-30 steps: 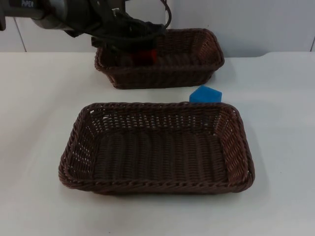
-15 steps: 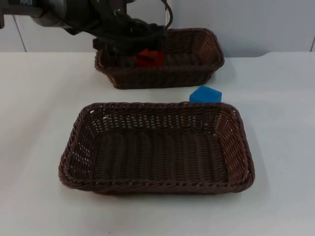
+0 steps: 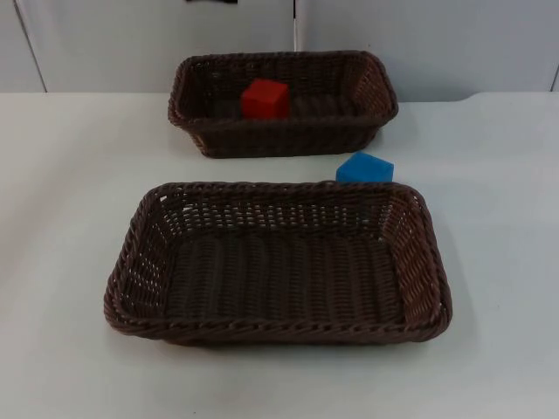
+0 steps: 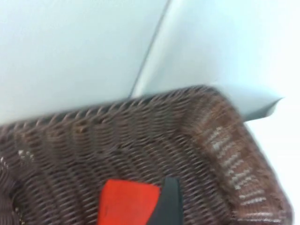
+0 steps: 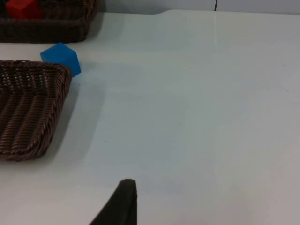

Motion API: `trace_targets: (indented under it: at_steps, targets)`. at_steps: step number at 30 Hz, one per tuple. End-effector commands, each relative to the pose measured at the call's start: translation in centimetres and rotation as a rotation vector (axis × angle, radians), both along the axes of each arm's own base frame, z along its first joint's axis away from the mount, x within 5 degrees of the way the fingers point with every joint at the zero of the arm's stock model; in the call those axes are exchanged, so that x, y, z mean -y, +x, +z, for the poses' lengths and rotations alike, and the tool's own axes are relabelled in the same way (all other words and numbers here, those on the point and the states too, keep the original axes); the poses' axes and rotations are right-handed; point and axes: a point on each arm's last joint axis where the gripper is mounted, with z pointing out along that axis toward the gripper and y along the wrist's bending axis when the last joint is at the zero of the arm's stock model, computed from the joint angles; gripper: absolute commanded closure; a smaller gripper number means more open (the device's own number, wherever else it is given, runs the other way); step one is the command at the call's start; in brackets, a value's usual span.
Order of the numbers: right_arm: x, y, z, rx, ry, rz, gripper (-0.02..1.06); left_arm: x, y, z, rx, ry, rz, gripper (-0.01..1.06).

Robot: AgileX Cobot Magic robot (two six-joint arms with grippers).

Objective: Pick up one cube with the left hand and place it into the upper basket. Pick up one cube with the right hand and place it into the lower basket.

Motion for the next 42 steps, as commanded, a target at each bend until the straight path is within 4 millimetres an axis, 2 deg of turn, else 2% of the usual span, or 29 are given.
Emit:
trace_targets:
  at_steps: [1,4,17,20,22,27,34,38,42]
  targets:
    - [0.0,0.0,0.0,0.01,-0.003,-0.003,-0.01,-0.1,-0.8,2.2,0.014,0.004,-0.023,0.33]
    - [0.0,0.0,0.0,0.01,-0.003,-0.003,-0.01,-0.1,-1.7,3.8,0.004,0.008,-0.053,0.33]
    - [0.0,0.0,0.0,0.01,-0.003,-0.003,-0.01,-0.6,-3.5,6.8,0.009,0.064,-0.101,0.33]
    - [0.0,0.0,0.0,0.01,-0.003,-0.003,-0.01,-0.9,-4.4,8.4,0.026,0.084,-0.113,0.33]
    - [0.0,0.0,0.0,0.01,-0.003,-0.003,-0.01,-1.0,-4.5,8.7,0.029,0.085,-0.115,0.33]
    - [0.0,0.0,0.0,0.01,-0.003,-0.003,-0.01,-1.3,-6.0,10.9,0.043,0.089,-0.13,0.33]
    - [0.0,0.0,0.0,0.01,-0.004,-0.004,-0.01,-2.2,-8.0,11.2,0.045,0.127,-0.114,0.33]
    - [0.0,0.0,0.0,0.01,-0.004,-0.004,-0.01,-2.9,-9.3,10.7,0.05,0.144,-0.088,0.33]
    - [0.0,0.0,0.0,0.01,-0.004,-0.004,-0.01,-3.9,-11.6,9.7,0.06,0.16,-0.052,0.33]
